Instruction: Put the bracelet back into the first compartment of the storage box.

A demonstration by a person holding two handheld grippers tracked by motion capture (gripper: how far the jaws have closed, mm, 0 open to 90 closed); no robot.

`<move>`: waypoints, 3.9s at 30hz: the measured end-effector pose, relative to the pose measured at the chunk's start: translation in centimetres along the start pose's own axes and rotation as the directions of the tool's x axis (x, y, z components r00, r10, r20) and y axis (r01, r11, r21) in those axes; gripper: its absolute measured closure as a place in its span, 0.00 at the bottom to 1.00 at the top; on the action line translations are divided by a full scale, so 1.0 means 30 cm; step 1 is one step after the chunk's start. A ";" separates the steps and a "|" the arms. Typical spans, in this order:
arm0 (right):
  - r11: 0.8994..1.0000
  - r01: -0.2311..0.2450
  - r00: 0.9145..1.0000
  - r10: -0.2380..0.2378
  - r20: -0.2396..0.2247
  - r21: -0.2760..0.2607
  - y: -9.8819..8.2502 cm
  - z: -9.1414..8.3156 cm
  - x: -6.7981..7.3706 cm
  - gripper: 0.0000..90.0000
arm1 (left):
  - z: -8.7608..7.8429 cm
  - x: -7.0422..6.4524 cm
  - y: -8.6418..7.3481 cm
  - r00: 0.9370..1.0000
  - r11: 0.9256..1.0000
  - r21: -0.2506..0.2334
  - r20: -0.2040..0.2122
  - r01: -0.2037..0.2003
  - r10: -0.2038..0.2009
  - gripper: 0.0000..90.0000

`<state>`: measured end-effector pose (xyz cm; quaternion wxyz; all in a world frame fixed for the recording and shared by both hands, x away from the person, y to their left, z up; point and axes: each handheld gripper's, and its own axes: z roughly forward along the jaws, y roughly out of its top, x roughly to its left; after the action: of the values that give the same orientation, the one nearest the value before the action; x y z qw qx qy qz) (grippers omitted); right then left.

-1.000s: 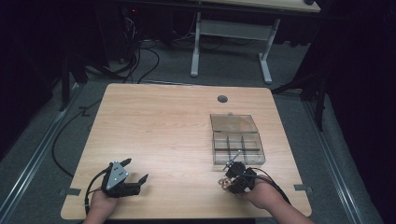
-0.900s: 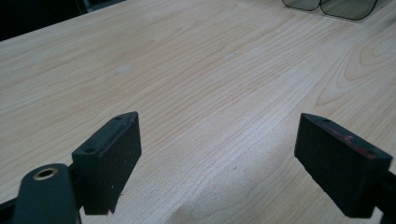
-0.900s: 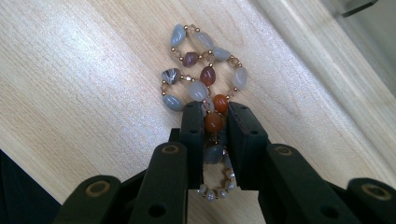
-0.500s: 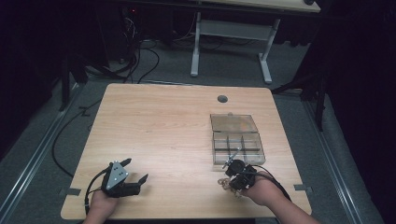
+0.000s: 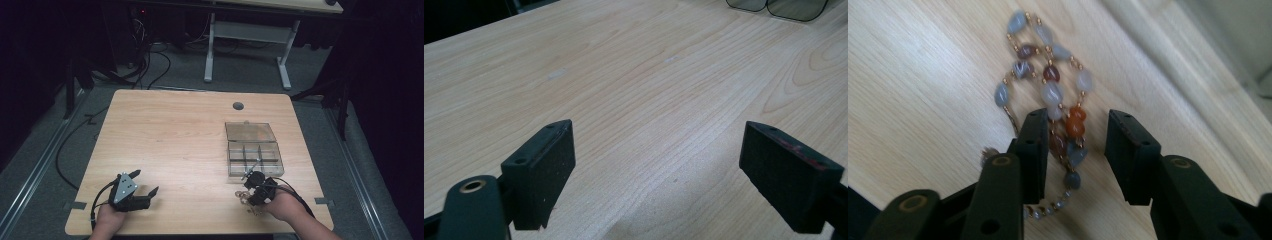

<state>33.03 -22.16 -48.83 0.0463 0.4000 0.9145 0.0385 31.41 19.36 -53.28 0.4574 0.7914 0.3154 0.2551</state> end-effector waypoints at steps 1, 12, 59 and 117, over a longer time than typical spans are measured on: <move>1.000 0.000 1.000 0.000 0.000 0.000 0.000 0.000 0.000 0.68 | 0.000 0.000 0.000 1.000 1.000 0.000 0.000 0.000 0.000 0.17; 0.998 0.059 0.998 -0.059 -0.038 -0.008 -0.001 -0.001 0.008 0.92 | 0.000 0.000 0.000 1.000 1.000 0.000 0.000 -0.001 0.001 0.17; 0.998 -0.018 0.999 0.015 -0.049 -0.055 0.024 -0.269 -0.089 0.92 | -0.001 0.000 0.000 1.000 1.000 0.000 0.000 -0.001 0.001 0.17; 0.994 -0.050 0.997 0.044 -0.068 -0.093 0.281 -0.405 -0.209 0.92 | -0.003 0.002 -0.001 1.000 1.000 -0.004 0.001 0.001 -0.001 0.17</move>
<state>42.01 -21.46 -35.54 0.0340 0.4172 0.9031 0.0962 31.40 19.46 -53.25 0.4593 0.7905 0.3148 0.2550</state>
